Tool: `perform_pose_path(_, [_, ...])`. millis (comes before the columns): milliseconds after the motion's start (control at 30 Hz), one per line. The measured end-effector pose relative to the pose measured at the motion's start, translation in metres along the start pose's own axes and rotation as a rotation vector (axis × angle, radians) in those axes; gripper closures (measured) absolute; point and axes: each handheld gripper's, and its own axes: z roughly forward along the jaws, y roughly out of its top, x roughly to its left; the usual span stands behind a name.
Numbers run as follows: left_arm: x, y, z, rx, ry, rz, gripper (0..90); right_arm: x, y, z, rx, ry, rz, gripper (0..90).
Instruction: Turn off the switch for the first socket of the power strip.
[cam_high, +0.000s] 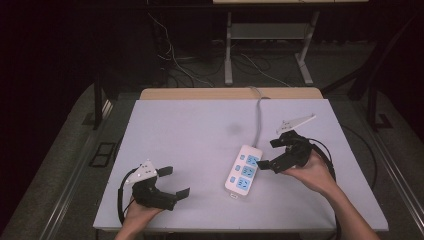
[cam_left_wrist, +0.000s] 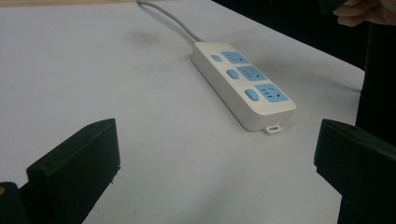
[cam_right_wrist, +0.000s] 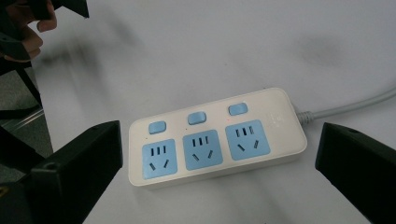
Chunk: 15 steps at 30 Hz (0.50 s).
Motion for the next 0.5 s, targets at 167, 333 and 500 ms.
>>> perform_pose_path(167, [0.0,0.0,0.0,-0.001,-0.001,0.001,0.0,0.001,0.005,0.009,0.019,0.007,-0.006,0.5])
perform_pose_path(333, [0.0,0.0,0.0,0.001,-0.001,0.003,0.0,0.002,0.013,0.018,0.032,0.019,-0.015,0.5])
perform_pose_path(500, [0.0,0.0,0.0,0.002,-0.001,0.003,0.0,0.003,0.022,0.028,0.049,0.027,-0.027,0.5])
